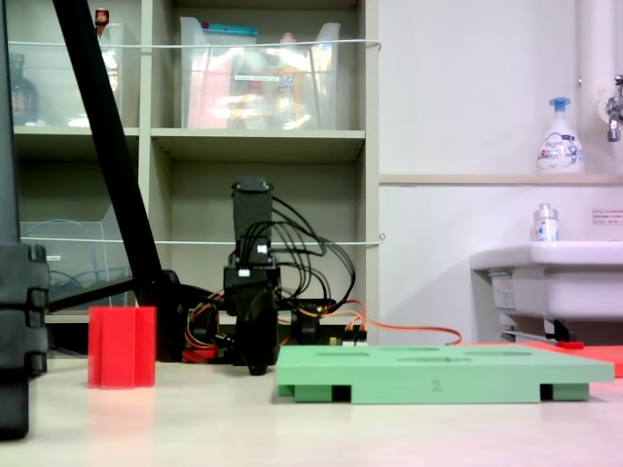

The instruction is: Put the cross columnar block into the corresponding hole

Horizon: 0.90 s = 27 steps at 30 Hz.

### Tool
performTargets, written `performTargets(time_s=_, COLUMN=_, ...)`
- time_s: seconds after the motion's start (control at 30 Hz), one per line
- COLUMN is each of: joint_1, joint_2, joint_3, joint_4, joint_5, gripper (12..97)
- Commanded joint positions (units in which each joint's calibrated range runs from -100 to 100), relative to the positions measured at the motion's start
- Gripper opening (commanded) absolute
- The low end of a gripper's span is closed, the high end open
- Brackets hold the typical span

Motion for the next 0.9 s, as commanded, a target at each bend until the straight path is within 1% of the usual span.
performTargets(time_s=0.0, joint_1=0.59, joint_2=-0.41, joint_3=-0.49, joint_4=-6.01, joint_5=-0.29, gripper=48.6)
performTargets(time_s=0.13, joint_1=0.59, joint_2=-0.41, joint_3=-0.49, joint_4=-6.01, joint_5=-0.34, gripper=48.6)
performTargets(time_s=0.2, joint_1=0.15, joint_2=-0.41, joint_3=-0.49, joint_4=-6.11, joint_5=1.71, gripper=49.1)
performTargets(time_s=0.27, joint_1=-1.27, joint_2=-0.41, joint_3=-0.49, joint_4=-5.72, joint_5=8.45, gripper=49.7)
performTargets(time_s=0.33, joint_1=-3.86, joint_2=-0.41, joint_3=-0.49, joint_4=-4.37, joint_5=15.29, gripper=49.4)
performTargets(time_s=0.5, joint_1=-9.67, joint_2=-0.41, joint_3=-0.49, joint_4=-3.31, joint_5=25.79, gripper=46.5)
performTargets(time_s=0.57, joint_1=-11.67, joint_2=-0.41, joint_3=1.4, joint_4=-9.09, joint_5=28.42, gripper=46.4)
performTargets(time_s=0.67, joint_1=-13.53, joint_2=-0.41, joint_3=10.98, joint_4=-26.04, joint_5=31.06, gripper=45.6)
performTargets(time_s=0.77, joint_1=-13.77, joint_2=-0.41, joint_3=18.85, joint_4=-39.9, joint_5=32.53, gripper=45.4)
performTargets(time_s=0.87, joint_1=-13.58, joint_2=-0.41, joint_3=24.73, joint_4=-48.76, joint_5=33.02, gripper=45.2)
